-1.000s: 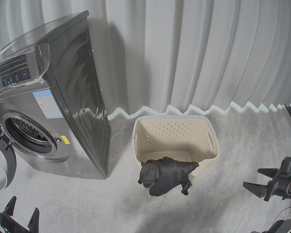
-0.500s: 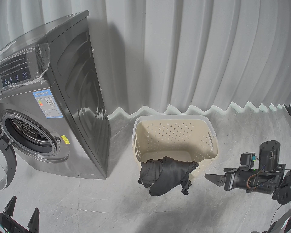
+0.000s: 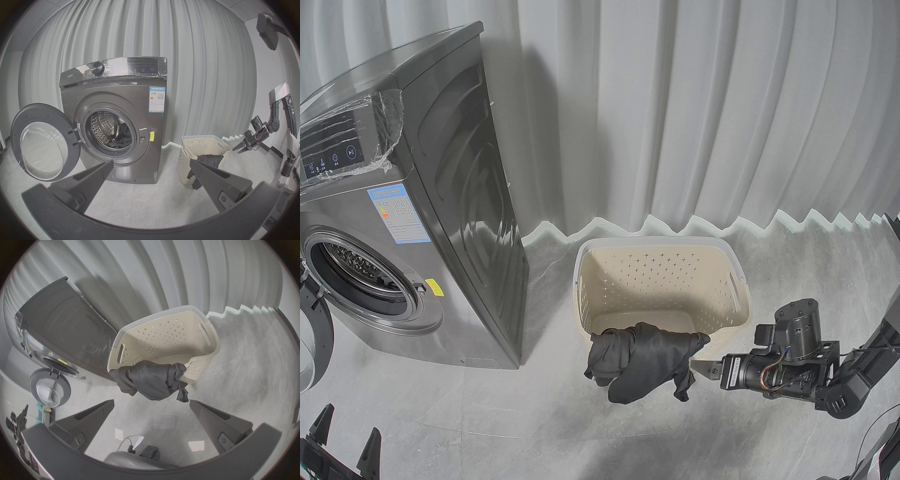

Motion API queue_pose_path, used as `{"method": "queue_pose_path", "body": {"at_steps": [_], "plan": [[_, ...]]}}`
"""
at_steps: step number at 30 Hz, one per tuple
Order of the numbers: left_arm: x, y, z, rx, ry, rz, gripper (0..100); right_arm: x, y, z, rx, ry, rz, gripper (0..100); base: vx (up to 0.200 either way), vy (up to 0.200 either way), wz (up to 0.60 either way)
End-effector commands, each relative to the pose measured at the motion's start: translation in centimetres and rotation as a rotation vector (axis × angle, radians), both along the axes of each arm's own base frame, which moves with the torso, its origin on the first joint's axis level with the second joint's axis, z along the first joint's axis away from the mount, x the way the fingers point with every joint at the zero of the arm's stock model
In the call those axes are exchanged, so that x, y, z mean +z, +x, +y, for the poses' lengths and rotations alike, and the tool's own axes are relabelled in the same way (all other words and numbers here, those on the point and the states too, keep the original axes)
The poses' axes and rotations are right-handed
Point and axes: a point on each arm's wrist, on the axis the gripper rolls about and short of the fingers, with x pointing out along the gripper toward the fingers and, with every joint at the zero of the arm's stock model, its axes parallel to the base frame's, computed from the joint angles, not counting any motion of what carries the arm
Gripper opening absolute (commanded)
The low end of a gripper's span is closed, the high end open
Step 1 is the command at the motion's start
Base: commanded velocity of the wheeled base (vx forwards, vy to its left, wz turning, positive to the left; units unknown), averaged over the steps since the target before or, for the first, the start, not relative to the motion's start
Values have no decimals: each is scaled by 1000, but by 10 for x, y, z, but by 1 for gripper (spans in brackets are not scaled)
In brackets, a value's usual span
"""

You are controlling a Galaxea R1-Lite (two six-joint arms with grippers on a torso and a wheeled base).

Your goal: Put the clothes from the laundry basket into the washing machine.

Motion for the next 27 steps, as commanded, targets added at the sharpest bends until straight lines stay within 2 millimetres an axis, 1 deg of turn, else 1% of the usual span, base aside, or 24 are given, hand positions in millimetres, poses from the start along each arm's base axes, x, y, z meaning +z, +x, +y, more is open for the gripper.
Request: {"method": "queue_pose_path", "body": {"at_steps": [1,3,5,6,7,12,14,20,21,22,27], "plan": [[-5,0,0,0,0,0,100,-19,11,12,-17,19,44,100,0,0,0],[-5,0,0,0,0,0,100,-25,14,15,-20,26,51,100,0,0,0],[-5,0,0,0,0,0,100,-34,19,18,-23,16,71,100,0,0,0],[-5,0,0,0,0,0,100,-42,23,20,-26,6,90,100,0,0,0],[-5,0,0,0,0,0,100,-44,24,21,-28,3,94,100,0,0,0],[-5,0,0,-2,0,0,100,-51,34,29,-33,3,65,100,0,0,0],[-5,0,0,-2,0,0,100,-60,44,34,-45,-4,56,100,0,0,0],[-5,0,0,1,2,0,100,-68,63,42,-61,-2,34,100,0,0,0],[-5,0,0,1,2,0,100,-68,63,42,-61,-2,34,100,0,0,0],[-5,0,0,1,3,0,100,-71,69,44,-63,-2,31,100,0,0,0],[-5,0,0,1,5,0,100,-80,79,48,-67,-6,32,100,0,0,0]]}}
